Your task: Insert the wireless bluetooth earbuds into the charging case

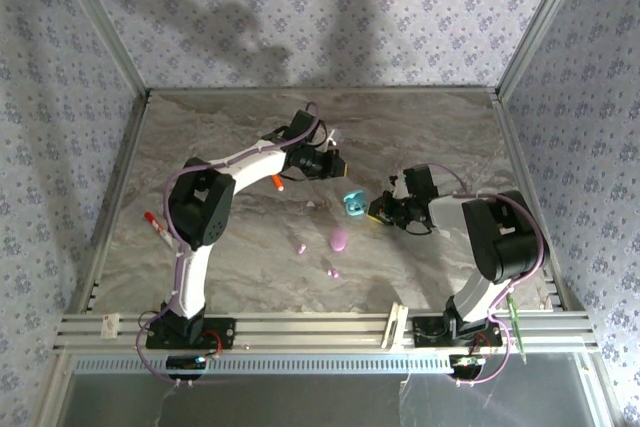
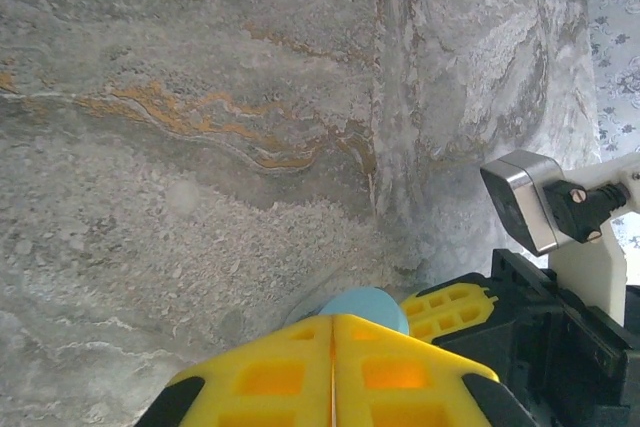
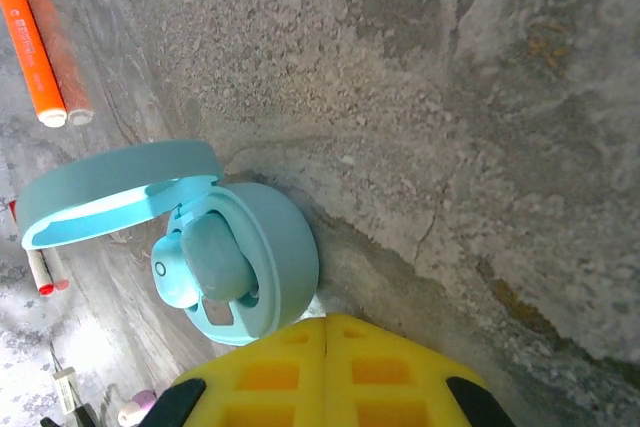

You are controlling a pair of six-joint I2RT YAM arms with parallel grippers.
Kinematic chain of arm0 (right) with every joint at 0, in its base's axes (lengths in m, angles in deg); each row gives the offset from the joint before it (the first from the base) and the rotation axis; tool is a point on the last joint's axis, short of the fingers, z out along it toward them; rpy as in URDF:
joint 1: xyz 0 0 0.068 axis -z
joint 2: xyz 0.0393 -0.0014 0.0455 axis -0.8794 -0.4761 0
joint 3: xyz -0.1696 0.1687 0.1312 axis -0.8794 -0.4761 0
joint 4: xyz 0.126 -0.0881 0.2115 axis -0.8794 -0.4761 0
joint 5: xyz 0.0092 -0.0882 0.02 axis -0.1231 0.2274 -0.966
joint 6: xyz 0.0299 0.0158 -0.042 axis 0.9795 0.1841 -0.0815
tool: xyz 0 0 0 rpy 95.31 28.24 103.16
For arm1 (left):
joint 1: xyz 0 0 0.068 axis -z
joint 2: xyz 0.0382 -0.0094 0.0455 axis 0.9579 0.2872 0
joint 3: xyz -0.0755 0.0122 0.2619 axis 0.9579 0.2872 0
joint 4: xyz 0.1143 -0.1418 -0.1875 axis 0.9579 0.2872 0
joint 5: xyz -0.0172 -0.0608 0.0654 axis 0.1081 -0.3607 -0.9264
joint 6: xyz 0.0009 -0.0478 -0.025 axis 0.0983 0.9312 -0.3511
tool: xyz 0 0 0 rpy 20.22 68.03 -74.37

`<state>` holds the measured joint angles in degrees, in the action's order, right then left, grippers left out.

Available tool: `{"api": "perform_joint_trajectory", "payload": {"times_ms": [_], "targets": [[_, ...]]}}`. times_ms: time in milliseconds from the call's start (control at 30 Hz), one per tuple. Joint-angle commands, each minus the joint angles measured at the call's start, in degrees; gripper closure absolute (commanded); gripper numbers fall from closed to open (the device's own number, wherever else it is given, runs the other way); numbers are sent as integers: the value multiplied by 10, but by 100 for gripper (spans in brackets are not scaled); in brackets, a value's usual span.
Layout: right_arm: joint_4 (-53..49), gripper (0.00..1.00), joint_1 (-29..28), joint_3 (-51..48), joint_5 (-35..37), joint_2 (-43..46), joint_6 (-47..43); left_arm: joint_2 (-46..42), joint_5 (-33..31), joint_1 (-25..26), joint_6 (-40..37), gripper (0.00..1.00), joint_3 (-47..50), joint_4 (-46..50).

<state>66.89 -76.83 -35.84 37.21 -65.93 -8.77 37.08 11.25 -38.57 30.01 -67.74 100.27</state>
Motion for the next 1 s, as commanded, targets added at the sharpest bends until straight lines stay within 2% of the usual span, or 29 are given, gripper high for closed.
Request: {"api": "perform_joint_trajectory", "payload": {"times_ms": [0, 300, 700, 967], "targets": [[5, 100, -3, 15, -8, -14, 9, 19, 18, 14, -9, 90, 2, 2], [11, 100, -2, 15, -8, -21, 11, 34, 24, 32, 0, 92, 18, -10], [15, 100, 0, 6, -9, -18, 12, 12, 28, 48, 15, 92, 69, -38], [-35, 100, 2, -4, 13, 40, -6, -37, -2, 41, 22, 90, 107, -51]]}}
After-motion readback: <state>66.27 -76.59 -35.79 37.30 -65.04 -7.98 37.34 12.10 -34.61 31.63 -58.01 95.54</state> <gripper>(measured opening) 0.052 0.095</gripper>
